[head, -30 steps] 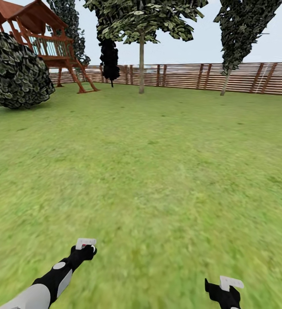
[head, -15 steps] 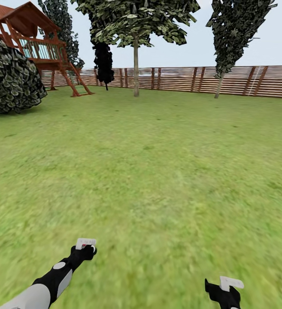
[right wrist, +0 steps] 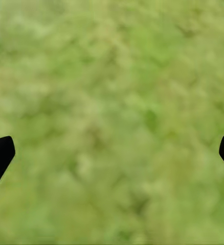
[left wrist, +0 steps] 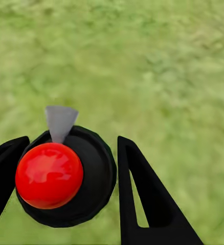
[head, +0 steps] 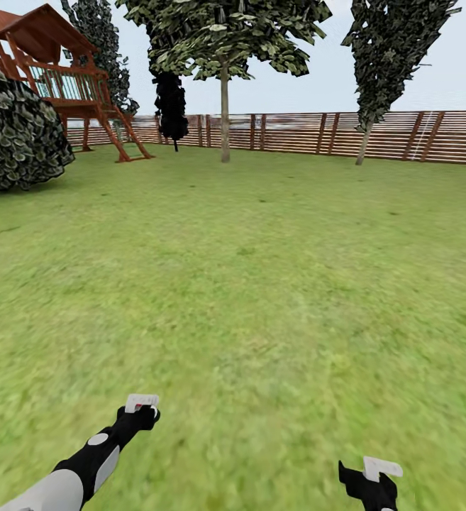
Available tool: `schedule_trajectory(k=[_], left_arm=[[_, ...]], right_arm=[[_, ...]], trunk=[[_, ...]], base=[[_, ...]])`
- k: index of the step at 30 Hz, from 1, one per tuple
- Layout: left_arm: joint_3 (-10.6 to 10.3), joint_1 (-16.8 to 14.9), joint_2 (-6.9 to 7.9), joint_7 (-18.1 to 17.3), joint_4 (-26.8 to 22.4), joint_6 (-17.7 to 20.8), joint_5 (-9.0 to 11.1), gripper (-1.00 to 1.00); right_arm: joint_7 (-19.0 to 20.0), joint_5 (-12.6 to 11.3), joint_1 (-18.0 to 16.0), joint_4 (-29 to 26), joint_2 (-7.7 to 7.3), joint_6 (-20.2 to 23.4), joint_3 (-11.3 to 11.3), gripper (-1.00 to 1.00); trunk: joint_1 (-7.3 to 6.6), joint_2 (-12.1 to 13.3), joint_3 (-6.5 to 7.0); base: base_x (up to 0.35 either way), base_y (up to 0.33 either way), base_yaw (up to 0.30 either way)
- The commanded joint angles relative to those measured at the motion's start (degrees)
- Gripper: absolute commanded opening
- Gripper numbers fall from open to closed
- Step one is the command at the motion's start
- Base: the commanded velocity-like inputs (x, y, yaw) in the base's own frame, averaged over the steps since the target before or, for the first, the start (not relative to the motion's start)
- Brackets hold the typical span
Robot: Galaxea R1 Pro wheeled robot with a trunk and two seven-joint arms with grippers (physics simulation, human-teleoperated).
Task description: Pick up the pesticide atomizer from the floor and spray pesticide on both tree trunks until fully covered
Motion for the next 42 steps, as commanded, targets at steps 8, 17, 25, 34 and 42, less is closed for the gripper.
schedule_trajectory(k=[8, 17, 25, 34, 42], left_arm=[[0.0, 0.0, 0.0, 0.01, -0.01, 0.0, 0.01, -1.0], [-0.19, 0.03, 0.0, -0.09, -0.01, -0.12, -0.08, -1.0], [-0.15, 0.04, -0.05, -0.15, -0.01, -0.09, -0.07, -1.0], [-0.16, 0.04, -0.03, -0.16, -0.01, -0.09, -0.07, -1.0], [-0.22, 0.04, -0.02, -0.16, -0.01, -0.15, -0.14, -1.0]], right_arm=[[0.0, 0.0, 0.0, 0.01, 0.0, 0.0, 0.0, 1.0], [0.0, 0.0, 0.0, 0.01, 0.0, 0.0, 0.0, 1.0], [0.0, 0.0, 0.0, 0.02, 0.0, 0.0, 0.0, 1.0], [0.0, 0.0, 0.0, 0.03, 0.0, 0.0, 0.0, 1.0], [0.0, 0.0, 0.0, 0.04, 0.0, 0.0, 0.0, 1.0]], trunk=[[0.0, 0.0, 0.01], [0.0, 0.0, 0.53], [-1.1, 2.01, 1.44], [-3.07, 5.62, 3.09], [-3.73, 6.82, 4.26]], base=[[0.339, 0.0, 0.0], [0.261, 0.0, 0.0], [0.005, 0.0, 0.0], [0.0, 0.0, 0.0], [0.0, 0.0, 0.0]])
